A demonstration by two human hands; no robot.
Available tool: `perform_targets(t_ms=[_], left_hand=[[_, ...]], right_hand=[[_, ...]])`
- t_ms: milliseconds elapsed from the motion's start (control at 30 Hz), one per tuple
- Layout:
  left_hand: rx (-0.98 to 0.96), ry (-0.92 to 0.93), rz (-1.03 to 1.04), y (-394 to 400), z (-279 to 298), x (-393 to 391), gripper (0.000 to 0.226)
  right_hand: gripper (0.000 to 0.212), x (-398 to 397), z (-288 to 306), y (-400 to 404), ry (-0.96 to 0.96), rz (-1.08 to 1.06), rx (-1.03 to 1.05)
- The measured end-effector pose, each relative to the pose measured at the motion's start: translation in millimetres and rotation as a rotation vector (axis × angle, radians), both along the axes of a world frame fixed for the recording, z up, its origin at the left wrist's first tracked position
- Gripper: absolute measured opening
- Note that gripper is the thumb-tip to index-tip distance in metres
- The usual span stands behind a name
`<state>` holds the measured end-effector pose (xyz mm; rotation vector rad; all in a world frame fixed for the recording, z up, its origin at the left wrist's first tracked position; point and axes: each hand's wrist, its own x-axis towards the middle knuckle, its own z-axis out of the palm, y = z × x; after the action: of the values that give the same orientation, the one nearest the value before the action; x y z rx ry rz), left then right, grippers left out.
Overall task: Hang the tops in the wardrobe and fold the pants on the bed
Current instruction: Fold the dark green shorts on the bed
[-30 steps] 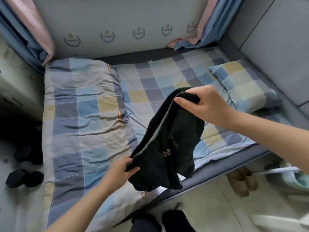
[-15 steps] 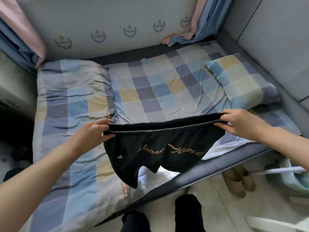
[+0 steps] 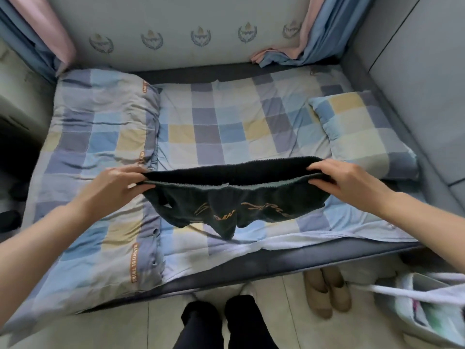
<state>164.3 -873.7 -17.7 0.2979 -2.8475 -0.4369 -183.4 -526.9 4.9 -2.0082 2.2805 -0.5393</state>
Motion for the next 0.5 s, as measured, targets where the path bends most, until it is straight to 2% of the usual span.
perform_targets(t_ms=[100, 167, 267, 367, 433, 500], left_hand=[[0.041, -0.036, -0.023, 11.0, 1.8, -7.5, 0.021], [0.081, -0.038, -0.029, 16.8, 2.3, -14.5, 0.020], [0.223, 0.010, 0.138, 23.5, -1.7, -27.7, 0.016], [0.647, 0.011, 0.425, 31.0, -9.1, -48.5, 0.024], [0.979, 0.100, 0.530, 37.1, -12.9, -58.1, 0.023], [1.157, 0.187, 0.597, 41.5, -13.1, -62.7, 0.021]], right_hand=[[0.020, -13.5, -2.2, 7.7, 0.027, -0.010, -0.003], [0.020, -22.9, -3.2, 12.6, 0.032, -0.063, -0.003], [0.022, -30.3, -8.6, 16.0, -0.087, -0.212, 0.010], [0.022, -32.6, -17.3, 11.9, -0.258, -0.372, -0.044], [0.018, -32.5, -22.0, 4.9, -0.421, -0.460, -0.090], [0.015, -31.3, -25.0, -0.6, -0.586, -0.487, -0.124]])
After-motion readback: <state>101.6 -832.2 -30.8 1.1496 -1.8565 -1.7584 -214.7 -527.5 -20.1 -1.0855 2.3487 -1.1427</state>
